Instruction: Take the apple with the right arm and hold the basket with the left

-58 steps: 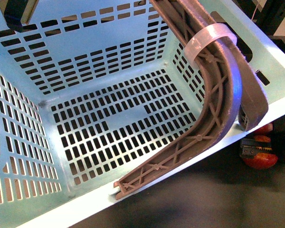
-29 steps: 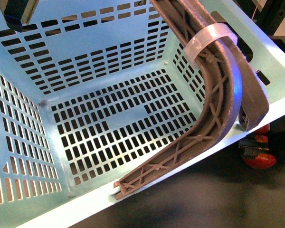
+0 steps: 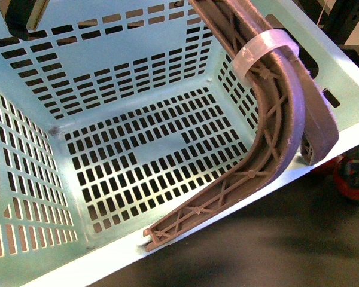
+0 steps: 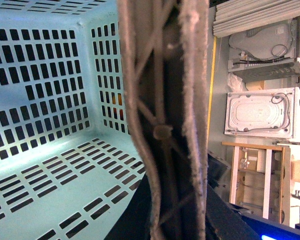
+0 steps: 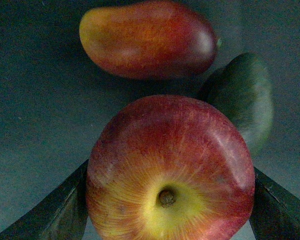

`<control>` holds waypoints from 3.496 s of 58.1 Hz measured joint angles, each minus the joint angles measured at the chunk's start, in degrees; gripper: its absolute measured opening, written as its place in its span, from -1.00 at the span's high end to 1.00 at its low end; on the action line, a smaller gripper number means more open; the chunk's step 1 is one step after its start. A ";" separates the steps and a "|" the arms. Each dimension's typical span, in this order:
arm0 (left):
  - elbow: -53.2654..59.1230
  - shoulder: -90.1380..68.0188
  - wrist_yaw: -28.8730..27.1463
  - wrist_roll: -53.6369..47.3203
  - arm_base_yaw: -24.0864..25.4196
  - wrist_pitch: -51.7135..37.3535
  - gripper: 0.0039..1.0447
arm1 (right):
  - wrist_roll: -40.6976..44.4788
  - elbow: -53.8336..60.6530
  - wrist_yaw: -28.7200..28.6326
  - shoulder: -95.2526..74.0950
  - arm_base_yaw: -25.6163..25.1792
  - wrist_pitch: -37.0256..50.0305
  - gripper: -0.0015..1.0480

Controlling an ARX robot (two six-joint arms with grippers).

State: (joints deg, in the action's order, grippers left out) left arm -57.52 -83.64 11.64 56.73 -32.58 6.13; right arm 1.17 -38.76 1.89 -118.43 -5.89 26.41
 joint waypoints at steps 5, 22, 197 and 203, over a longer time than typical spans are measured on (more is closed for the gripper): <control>0.00 0.00 0.00 0.00 0.00 0.00 0.87 | 0.04 1.86 -1.51 8.11 -1.84 -2.73 -0.42; 0.00 0.00 0.02 0.00 0.00 0.00 0.87 | 0.96 6.05 -4.07 35.26 -2.40 -6.69 -0.41; 0.00 -0.04 0.09 -0.07 0.00 0.00 0.87 | -1.36 35.80 -1.75 93.37 6.10 -4.81 0.96; 0.00 -0.04 0.15 -0.02 0.00 0.00 0.87 | -1.36 36.46 -1.75 95.73 6.08 -6.43 0.96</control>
State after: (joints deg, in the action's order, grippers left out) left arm -57.52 -83.68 11.79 56.71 -32.58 6.13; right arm -0.19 -2.31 0.14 -22.70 0.19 19.99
